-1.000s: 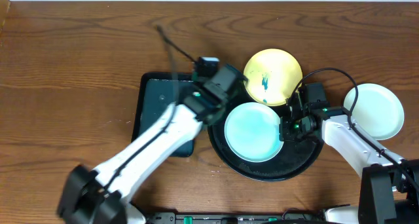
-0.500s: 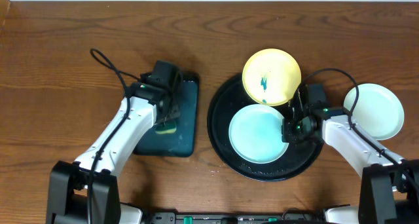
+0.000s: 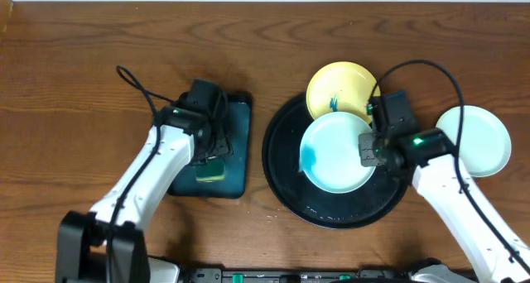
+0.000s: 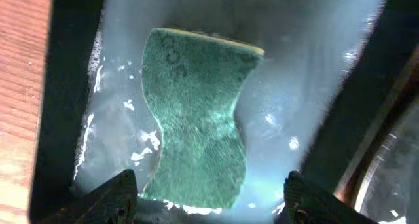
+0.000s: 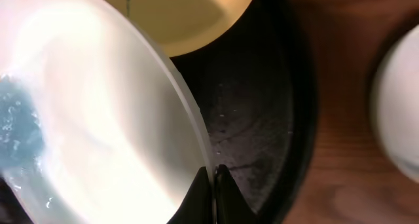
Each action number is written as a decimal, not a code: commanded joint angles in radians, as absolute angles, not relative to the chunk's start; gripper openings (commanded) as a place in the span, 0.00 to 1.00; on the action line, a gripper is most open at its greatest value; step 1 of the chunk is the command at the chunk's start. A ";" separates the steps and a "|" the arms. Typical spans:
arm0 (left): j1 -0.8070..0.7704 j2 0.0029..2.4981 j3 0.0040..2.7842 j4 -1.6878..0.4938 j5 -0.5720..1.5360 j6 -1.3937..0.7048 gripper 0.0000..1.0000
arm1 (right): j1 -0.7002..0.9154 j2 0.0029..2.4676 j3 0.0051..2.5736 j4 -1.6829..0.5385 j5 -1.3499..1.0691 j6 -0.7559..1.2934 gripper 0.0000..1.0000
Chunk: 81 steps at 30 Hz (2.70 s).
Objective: Clean dirty plates on tray and stack at the side
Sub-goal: 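Lift and tilt the pale green plate upward with the right gripper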
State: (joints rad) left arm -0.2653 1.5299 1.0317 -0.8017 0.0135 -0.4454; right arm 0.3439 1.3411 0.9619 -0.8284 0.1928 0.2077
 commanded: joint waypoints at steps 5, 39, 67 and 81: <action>-0.262 1.345 1.081 -0.818 0.019 -0.438 0.77 | 0.554 1.314 1.056 -0.919 0.630 0.231 0.01; -0.262 1.328 1.081 -0.822 0.019 -0.438 0.82 | 0.934 1.314 1.148 -0.962 0.977 0.002 0.01; -0.262 1.328 1.081 -0.822 0.019 -0.438 0.82 | 0.984 1.314 1.148 -0.957 1.110 0.003 0.01; -0.262 1.328 1.081 -0.822 0.019 -0.438 0.83 | 0.984 1.314 1.148 -0.957 1.110 0.007 0.01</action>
